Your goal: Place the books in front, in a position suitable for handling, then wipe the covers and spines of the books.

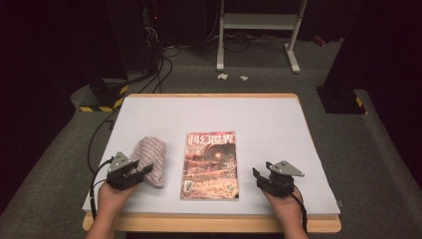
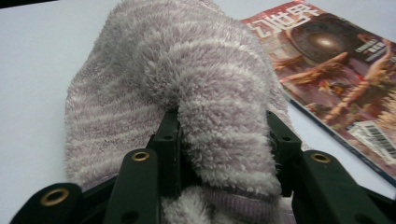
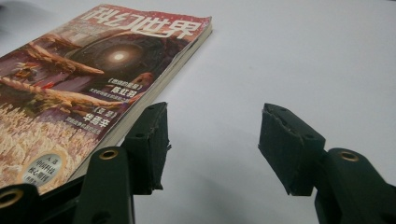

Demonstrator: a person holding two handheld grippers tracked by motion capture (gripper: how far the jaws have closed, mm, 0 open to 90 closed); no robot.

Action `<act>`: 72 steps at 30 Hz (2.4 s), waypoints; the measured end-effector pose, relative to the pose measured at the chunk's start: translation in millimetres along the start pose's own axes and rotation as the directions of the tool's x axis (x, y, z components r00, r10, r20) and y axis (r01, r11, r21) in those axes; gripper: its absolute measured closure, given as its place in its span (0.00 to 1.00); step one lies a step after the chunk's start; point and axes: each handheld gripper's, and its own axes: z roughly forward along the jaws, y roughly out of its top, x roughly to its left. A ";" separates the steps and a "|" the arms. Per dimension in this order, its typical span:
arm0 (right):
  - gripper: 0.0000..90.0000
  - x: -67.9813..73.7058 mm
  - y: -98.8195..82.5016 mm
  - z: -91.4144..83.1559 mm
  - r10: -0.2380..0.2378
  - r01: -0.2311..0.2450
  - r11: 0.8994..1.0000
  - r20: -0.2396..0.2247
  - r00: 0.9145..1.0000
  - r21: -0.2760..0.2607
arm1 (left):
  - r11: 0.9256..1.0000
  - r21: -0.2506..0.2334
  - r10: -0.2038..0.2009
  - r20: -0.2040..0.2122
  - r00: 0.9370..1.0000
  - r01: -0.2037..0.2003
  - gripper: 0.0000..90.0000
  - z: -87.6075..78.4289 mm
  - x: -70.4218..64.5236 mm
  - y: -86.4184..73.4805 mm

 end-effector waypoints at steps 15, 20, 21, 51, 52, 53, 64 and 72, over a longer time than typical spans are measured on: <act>0.46 -5.0 -2.0 -0.5 0.009 -0.008 1.000 0.036 0.999 -0.022 | 0.997 -0.057 0.053 0.046 0.998 -0.051 0.63 -7.7 -20.8 13.9; 0.46 -5.0 -6.2 -6.1 0.005 -0.004 1.000 0.038 0.999 -0.028 | 0.996 -0.054 0.074 0.075 0.994 -0.070 0.63 2.5 -31.0 20.2; 0.46 -5.7 -6.8 -7.1 0.002 0.000 1.000 0.040 0.999 -0.029 | 0.996 -0.054 0.080 0.082 0.993 -0.075 0.63 4.1 -33.4 21.3; 0.45 -7.6 -13.9 -14.2 -0.005 0.007 1.000 0.055 0.998 -0.021 | 0.927 0.091 0.335 0.240 0.911 -0.364 0.63 57.9 -122.0 13.8; 0.45 -8.2 -14.6 -15.0 -0.004 0.005 1.000 0.056 0.998 -0.020 | 0.923 0.091 0.343 0.245 0.907 -0.373 0.63 59.5 -126.1 14.0; 0.45 -8.8 -15.0 -15.7 -0.004 0.005 1.000 0.058 0.998 -0.019 | 0.920 0.088 0.352 0.247 0.903 -0.382 0.64 60.9 -129.8 14.6; 0.45 -12.2 -25.7 -30.3 0.015 -0.013 1.000 0.098 0.995 -0.021 | 0.908 0.054 0.375 0.336 0.864 -0.415 0.64 81.4 -160.2 24.8; 0.45 -15.9 -40.3 -50.0 0.031 -0.027 0.999 0.152 0.988 -0.025 | 0.869 0.016 0.451 0.389 0.803 -0.495 0.63 102.0 -196.0 37.8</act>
